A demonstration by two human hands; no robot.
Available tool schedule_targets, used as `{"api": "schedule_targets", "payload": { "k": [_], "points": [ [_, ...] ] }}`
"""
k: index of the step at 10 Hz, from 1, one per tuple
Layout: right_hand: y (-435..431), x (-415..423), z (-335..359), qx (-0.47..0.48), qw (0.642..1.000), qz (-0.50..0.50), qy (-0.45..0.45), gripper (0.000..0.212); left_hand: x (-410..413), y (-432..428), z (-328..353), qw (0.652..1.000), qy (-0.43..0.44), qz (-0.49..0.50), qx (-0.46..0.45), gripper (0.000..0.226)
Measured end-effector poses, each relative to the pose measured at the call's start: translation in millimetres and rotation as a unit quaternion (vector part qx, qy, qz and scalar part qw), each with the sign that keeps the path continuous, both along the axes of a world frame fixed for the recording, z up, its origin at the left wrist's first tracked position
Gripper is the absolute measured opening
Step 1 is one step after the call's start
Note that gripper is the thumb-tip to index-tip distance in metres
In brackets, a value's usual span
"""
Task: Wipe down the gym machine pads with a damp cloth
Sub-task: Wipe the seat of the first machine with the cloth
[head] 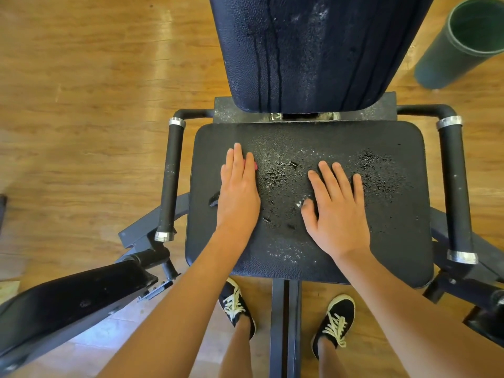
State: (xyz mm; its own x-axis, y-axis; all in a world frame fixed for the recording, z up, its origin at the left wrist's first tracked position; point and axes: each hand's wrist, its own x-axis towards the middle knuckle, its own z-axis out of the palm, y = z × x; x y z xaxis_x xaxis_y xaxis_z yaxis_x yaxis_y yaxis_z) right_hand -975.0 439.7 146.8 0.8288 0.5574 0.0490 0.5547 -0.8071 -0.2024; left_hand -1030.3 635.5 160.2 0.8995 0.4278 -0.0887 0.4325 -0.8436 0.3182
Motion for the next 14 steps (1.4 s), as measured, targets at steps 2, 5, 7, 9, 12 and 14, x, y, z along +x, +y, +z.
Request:
{"api": "schedule_targets", "payload": {
  "k": [2, 5, 7, 9, 12, 14],
  "points": [
    [-0.8, -0.1, 2.1, -0.012, 1.0, 0.0, 0.008, 0.056, -57.3, -23.9, 3.9, 1.0, 0.002, 0.003, -0.02, 0.051],
    [0.1, 0.0, 4.2, -0.004, 1.0, -0.002, 0.006, 0.056, -77.7, -35.3, 2.9, 1.0, -0.006, 0.008, 0.0, 0.049],
    [0.0, -0.2, 1.9, -0.007, 1.0, -0.002, 0.005, 0.056, -26.1, -16.5, 1.1, 0.999, -0.013, 0.028, -0.025, 0.049],
    [-0.2, -0.3, 1.2, 0.001, 1.0, -0.003, 0.0, 0.056, -42.6, -26.4, 3.5, 1.0, -0.009, 0.007, -0.011, 0.049],
    [0.5, -1.2, 2.5, 0.002, 1.0, -0.002, 0.001, 0.054, -118.3, -56.2, 2.0, 0.999, -0.008, -0.033, 0.022, 0.057],
    [-0.5, 0.1, 0.8, 0.004, 1.0, -0.003, -0.005, 0.054, -113.1, -57.8, 5.4, 0.999, 0.02, -0.029, 0.02, 0.055]
  ]
}}
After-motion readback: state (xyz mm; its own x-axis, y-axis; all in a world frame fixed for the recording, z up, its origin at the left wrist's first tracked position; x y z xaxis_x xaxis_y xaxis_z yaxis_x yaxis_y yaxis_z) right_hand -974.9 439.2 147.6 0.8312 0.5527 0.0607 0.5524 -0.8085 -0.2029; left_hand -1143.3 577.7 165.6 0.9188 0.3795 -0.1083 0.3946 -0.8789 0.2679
